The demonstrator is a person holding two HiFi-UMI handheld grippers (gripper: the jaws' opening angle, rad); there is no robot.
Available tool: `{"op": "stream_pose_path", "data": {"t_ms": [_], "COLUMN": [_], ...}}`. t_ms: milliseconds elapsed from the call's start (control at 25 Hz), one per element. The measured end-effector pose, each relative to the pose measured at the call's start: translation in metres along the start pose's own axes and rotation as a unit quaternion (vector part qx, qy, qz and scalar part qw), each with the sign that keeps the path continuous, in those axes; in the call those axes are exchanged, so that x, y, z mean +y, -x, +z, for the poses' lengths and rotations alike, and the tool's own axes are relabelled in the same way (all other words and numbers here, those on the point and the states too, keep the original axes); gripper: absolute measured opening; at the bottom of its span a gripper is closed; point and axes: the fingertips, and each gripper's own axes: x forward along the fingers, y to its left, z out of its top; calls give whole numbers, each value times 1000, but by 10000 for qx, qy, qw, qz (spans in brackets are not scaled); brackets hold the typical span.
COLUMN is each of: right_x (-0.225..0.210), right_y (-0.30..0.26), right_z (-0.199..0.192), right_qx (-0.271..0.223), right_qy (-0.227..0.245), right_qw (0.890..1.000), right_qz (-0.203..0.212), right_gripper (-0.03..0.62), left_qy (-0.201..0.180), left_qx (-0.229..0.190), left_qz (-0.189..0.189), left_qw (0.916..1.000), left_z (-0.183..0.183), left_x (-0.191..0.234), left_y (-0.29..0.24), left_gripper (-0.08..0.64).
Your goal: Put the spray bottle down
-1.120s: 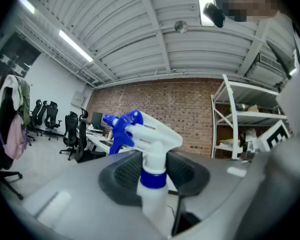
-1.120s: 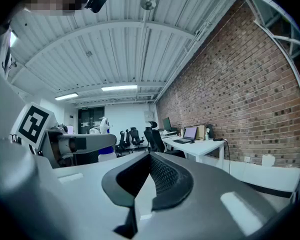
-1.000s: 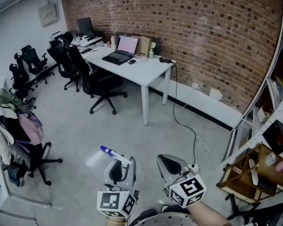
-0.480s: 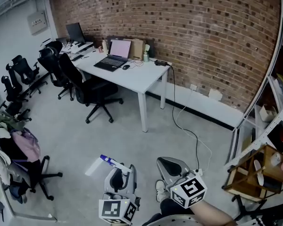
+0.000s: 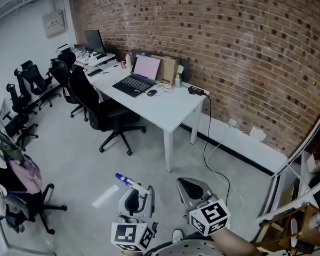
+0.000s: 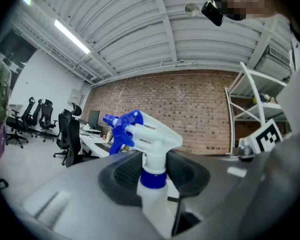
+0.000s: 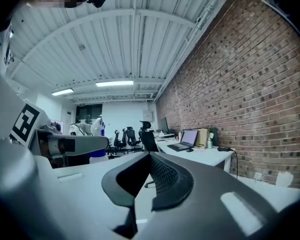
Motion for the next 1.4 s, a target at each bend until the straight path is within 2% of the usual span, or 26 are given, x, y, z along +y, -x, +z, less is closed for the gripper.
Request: {"op": "stream_pose_path", "data": {"t_ms": [240,480,840,1160,1400], "right_x": [-57,-114,-209,-287,-332], "right_y": [-63,-122,-230,-336,-386], "right_z": [6,14,19,35,22], "right_qx": [62,92,136,168,313], "right_qy": [43,-52,-40,-17,-148], "right_qw": [10000,9997,9983,9959,9930], "right_qz": [-55,-213,-571,-884,-1130], "right_gripper": [-2,0,-2,-2,-2], "left_qy": [-103,-4,-149,-37,-236], "left_qx": [29,150,122,-15,-142], "left_qz": [-93,-275,-427,-702,-930], "left_qw": [9999,9995,9989,9975,9953], "left_z": [0,-1,-6,3,-4], "left_x": [15,30,77,127,150], "left_y": [-92,-183,-337,-479,-569], "left_gripper": [137,137,137,137,138]}}
